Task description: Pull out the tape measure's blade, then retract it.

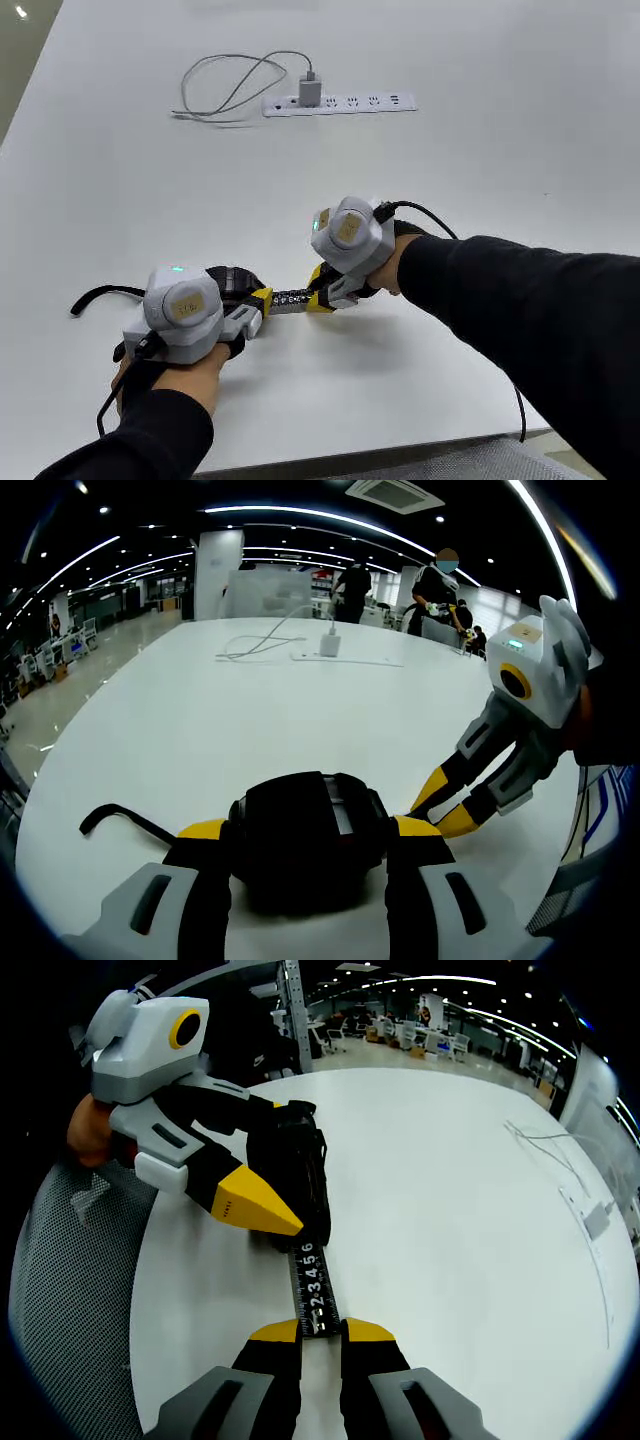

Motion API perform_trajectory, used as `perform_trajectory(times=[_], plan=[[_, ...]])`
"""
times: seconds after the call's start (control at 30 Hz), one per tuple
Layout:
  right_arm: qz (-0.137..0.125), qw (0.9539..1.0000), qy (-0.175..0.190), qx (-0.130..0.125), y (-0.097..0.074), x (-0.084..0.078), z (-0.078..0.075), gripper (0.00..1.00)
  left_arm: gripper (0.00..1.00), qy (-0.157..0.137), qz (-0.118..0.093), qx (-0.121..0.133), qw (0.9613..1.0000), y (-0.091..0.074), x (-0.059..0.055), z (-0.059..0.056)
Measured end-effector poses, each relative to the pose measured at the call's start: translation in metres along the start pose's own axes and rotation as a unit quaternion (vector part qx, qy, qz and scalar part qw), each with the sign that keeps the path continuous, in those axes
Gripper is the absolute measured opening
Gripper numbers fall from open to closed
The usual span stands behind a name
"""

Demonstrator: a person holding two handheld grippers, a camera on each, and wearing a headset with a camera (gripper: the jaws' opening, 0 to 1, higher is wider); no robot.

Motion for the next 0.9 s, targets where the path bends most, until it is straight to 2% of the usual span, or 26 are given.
perform_trajectory(times=[0.2, 0.9], plan=[[-0.009, 0.9999, 0.007, -0.002, 0.0014, 0.0013, 0.0011, 0.10, 0.58, -0.004, -0.001, -0.003, 1.0000, -0.0003, 0.0000, 0.0012], [-0.011, 0.9999, -0.005, -0.002, 0.0066, 0.0074, 0.0031, 0.10, 0.58, -0.004, -0.005, -0.008, 1.0000, 0.0002, -0.0001, 0.0017]])
Point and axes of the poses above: the centre of the closed fingertips' face, and the gripper's own axes: y roughly forward along the fingers, z roughly to its left, x roughly out of its top, the point moved 10 cm from there along -y, roughly backward along the fingers, and after that the axes turned 3 degrees about y, right-handed, at the moved point
